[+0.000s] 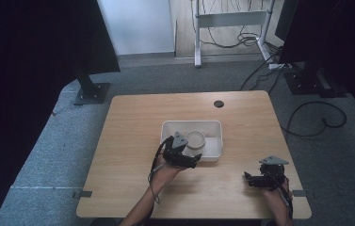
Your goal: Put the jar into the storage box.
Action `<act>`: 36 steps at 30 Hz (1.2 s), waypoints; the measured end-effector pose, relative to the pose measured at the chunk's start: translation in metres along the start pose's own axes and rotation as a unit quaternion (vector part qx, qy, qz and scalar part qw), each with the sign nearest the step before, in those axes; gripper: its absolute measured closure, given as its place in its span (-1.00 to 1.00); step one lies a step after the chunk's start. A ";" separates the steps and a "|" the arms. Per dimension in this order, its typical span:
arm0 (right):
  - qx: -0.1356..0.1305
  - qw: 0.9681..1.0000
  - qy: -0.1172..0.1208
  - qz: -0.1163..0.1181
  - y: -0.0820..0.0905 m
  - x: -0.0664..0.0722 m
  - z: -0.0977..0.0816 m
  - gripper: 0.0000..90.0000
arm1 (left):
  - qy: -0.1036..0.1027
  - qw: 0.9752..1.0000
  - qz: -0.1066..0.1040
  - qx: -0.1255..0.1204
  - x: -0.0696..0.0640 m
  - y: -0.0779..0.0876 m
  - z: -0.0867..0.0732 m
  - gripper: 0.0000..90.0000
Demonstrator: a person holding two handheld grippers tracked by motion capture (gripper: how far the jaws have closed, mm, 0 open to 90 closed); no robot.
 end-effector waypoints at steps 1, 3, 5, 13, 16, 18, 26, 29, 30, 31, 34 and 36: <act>0.000 1.000 0.000 0.000 0.000 0.000 0.000 -0.94 | 0.001 1.000 -0.001 -0.001 0.000 0.001 0.000 -0.89; 0.000 1.000 0.000 0.000 0.000 0.000 0.000 -0.94 | 0.000 1.000 -0.004 -0.002 0.000 0.003 -0.001 -0.89; 0.000 1.000 0.000 0.000 0.000 0.000 0.000 -0.94 | -0.002 1.000 -0.006 -0.002 0.000 0.006 -0.003 -0.89; 0.000 1.000 0.000 0.000 0.000 0.000 0.000 -0.94 | 0.002 1.000 -0.014 -0.011 0.000 0.015 -0.006 -0.89; 0.000 1.000 0.000 0.000 0.000 0.000 0.000 -0.94 | 0.002 1.000 -0.017 -0.016 0.000 0.020 -0.007 -0.89; 0.000 1.000 0.000 0.000 0.000 0.000 0.000 -0.94 | 0.001 1.000 -0.017 -0.016 0.001 0.021 -0.007 -0.89; 0.000 1.000 0.000 0.000 0.000 0.000 0.000 -0.94 | -0.002 1.000 -0.022 -0.021 -0.001 0.032 -0.010 -0.88; 0.000 1.000 0.000 0.000 0.000 0.000 0.000 -0.94 | -0.005 1.000 -0.022 -0.021 0.000 0.036 -0.013 -0.88; 0.000 1.000 0.000 0.000 0.000 0.000 0.000 -0.94 | -0.006 1.000 -0.022 -0.021 0.000 0.038 -0.014 -0.88; 0.000 1.000 0.000 0.000 0.000 0.000 0.000 -0.94 | -0.007 1.000 -0.021 -0.021 0.001 0.040 -0.015 -0.88; 0.000 1.000 0.000 0.000 0.000 0.000 0.000 -0.94 | -0.005 1.000 -0.020 -0.023 0.002 0.044 -0.018 -0.88; 0.000 1.000 0.000 0.000 0.000 0.000 0.000 -0.94 | -0.004 1.000 -0.020 -0.024 0.004 0.047 -0.020 -0.88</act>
Point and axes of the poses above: each handheld gripper's, and its own axes: y roughly backward along the jaws, z roughly out of its top, x roughly to its left, the point moved 5 cm from there along -y, roughly forward along the jaws, and after that the axes turned 9 degrees about -x, right-handed, at the moved point
